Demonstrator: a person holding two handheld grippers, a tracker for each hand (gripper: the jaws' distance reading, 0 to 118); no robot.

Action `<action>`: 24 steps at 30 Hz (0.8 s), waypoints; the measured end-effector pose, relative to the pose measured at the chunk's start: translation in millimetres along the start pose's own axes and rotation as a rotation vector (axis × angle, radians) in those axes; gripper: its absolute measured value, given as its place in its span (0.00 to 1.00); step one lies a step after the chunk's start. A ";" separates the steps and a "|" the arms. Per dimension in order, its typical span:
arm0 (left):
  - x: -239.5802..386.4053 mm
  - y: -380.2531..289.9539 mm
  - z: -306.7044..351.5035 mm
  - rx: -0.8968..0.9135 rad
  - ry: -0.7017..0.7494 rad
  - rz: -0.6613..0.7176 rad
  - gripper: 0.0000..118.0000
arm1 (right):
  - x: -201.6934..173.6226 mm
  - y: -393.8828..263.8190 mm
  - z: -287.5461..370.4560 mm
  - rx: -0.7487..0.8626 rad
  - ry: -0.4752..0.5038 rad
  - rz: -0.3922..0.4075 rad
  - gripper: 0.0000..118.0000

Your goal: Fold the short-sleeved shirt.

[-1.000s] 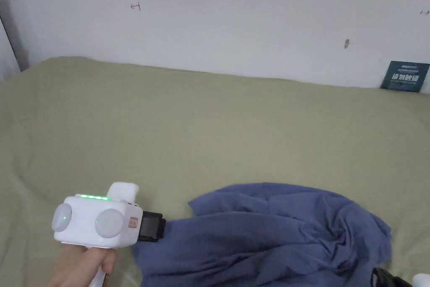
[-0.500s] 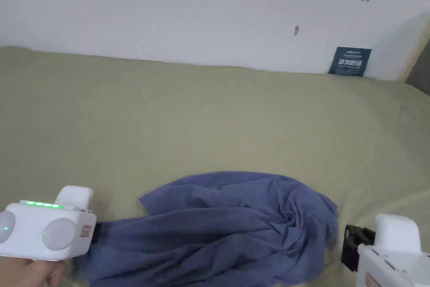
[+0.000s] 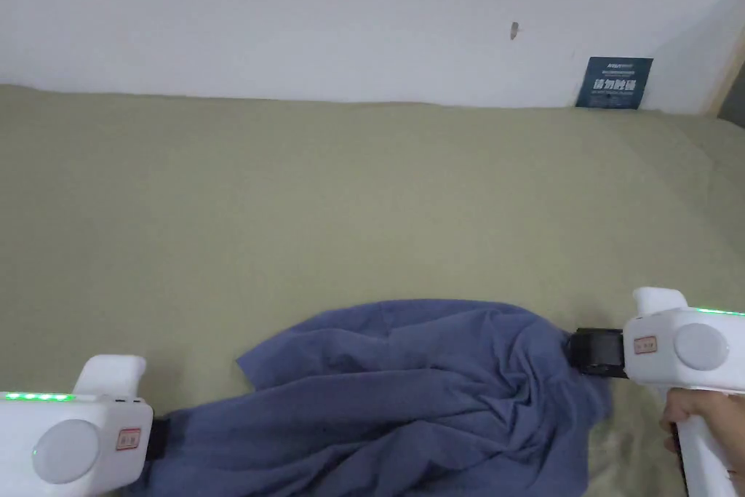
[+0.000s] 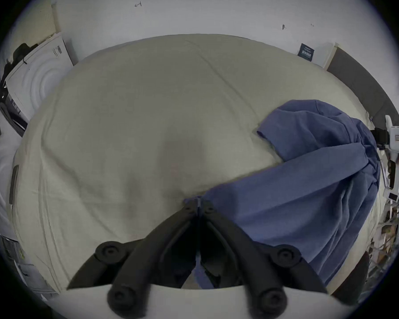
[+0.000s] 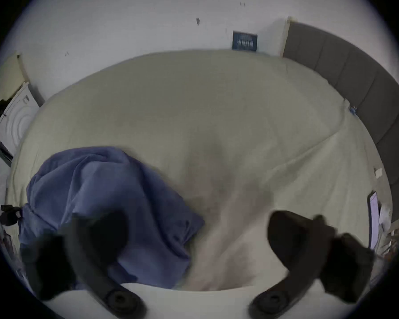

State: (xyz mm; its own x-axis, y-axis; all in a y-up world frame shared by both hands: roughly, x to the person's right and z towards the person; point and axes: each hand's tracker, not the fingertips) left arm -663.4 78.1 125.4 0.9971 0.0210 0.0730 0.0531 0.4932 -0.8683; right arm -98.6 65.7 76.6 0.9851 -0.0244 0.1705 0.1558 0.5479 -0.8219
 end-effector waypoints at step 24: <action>-60.9 40.9 231.3 0.361 0.190 0.055 0.01 | 12.6 29.2 259.9 0.442 0.079 -0.021 0.05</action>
State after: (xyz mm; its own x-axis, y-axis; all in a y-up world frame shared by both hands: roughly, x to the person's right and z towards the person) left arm -734.5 298.1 199.0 0.9921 -0.0881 -0.0897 0.0107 0.7699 -0.6381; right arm -100.7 298.7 196.0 0.9873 -0.0934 0.1282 0.1461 0.8509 -0.5046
